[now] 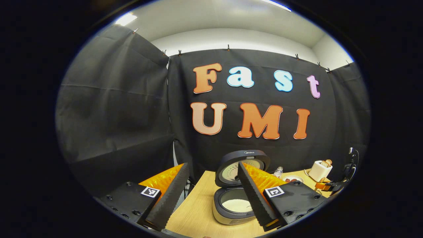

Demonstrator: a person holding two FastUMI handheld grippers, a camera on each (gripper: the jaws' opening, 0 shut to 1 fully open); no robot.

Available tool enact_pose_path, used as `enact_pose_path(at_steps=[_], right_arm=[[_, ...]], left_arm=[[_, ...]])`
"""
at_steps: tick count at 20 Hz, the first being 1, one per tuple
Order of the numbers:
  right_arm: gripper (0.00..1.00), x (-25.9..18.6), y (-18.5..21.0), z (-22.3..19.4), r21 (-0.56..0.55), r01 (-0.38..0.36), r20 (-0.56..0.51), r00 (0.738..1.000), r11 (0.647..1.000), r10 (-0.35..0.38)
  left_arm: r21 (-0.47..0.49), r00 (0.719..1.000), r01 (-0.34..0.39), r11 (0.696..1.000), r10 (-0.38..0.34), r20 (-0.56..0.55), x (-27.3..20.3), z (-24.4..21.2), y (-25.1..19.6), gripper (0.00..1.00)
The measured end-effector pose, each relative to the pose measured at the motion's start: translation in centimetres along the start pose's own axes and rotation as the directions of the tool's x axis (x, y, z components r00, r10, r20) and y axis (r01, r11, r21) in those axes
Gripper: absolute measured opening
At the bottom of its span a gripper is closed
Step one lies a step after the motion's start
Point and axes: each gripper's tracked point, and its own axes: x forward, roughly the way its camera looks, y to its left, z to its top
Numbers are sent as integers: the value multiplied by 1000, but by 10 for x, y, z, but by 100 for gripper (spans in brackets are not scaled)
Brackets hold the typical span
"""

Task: Close the left gripper, press the button to open the rice cooker; take a wooden spoon from the chopstick holder with the right hand, scoop a spoonful of rice and pour it into the rice cooker, then put the wooden spoon back into the chopstick holder.

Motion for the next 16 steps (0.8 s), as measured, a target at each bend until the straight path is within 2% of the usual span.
enact_pose_path(at_steps=[6,8,11,14,16], right_arm=[[13,-4,10,-60,-172,32,-65,997,985,-44],[14,-9,13,-71,-184,50,-64,996,982,-62],[13,-17,14,-77,-122,91,-64,993,988,-99],[13,-22,17,-83,15,114,-71,991,993,-113],[13,-21,25,-86,133,102,-87,992,986,-91]], left_arm=[[-18,999,18,1000,-18,-42,2,-18,3,99],[-20,999,17,1000,-18,-47,3,-20,7,98],[-31,998,16,999,-18,-53,1,-24,12,98],[-45,998,11,999,-14,-66,-2,-30,16,98],[-53,997,8,999,-12,-77,-6,-34,19,98]])
